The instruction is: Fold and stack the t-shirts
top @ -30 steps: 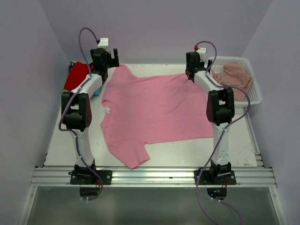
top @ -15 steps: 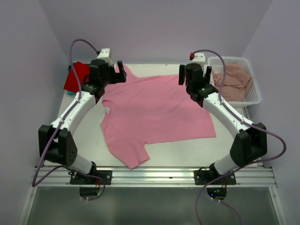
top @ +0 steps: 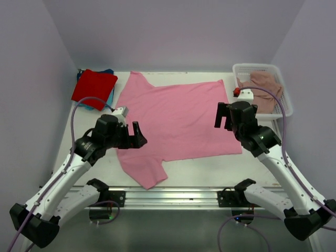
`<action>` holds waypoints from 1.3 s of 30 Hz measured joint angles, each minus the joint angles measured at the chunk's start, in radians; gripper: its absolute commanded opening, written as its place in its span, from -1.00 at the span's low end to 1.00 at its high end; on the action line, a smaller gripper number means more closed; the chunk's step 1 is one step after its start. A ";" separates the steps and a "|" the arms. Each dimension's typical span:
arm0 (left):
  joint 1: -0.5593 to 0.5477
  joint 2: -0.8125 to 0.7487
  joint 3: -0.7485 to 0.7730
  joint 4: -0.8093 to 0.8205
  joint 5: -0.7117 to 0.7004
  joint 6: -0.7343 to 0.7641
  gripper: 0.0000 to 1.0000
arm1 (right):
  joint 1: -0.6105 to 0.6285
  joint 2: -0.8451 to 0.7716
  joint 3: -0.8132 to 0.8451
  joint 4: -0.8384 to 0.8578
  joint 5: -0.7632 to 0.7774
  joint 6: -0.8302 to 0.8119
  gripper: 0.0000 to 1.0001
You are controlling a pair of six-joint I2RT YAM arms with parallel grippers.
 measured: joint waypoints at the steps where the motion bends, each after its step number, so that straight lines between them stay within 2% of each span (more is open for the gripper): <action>1: -0.014 -0.023 -0.009 -0.019 0.006 -0.024 1.00 | 0.000 -0.019 0.000 -0.027 -0.010 0.010 0.98; 8: -0.072 -0.093 -0.132 -0.119 0.044 -0.176 1.00 | 0.002 -0.082 -0.015 -0.179 -0.035 0.055 0.98; 14: -0.125 -0.114 -0.256 -0.180 0.052 -0.289 1.00 | 0.002 -0.097 -0.013 -0.235 -0.034 0.059 0.98; 20: -0.273 -0.110 -0.347 -0.162 0.042 -0.439 1.00 | 0.002 -0.097 -0.013 -0.244 -0.032 0.059 0.98; 25: -0.401 -0.042 -0.368 -0.123 0.003 -0.539 1.00 | 0.002 -0.097 -0.013 -0.244 -0.032 0.058 0.97; 31: -0.436 -0.007 -0.370 -0.066 -0.048 -0.592 0.99 | 0.002 -0.097 -0.013 -0.243 -0.031 0.054 0.85; 34: -0.442 -0.002 -0.392 -0.030 -0.066 -0.611 0.87 | 0.002 -0.097 -0.013 -0.243 -0.032 0.051 0.78; 39: -0.449 -0.002 -0.433 0.011 -0.078 -0.638 0.47 | 0.002 -0.097 -0.013 -0.244 -0.032 0.051 0.60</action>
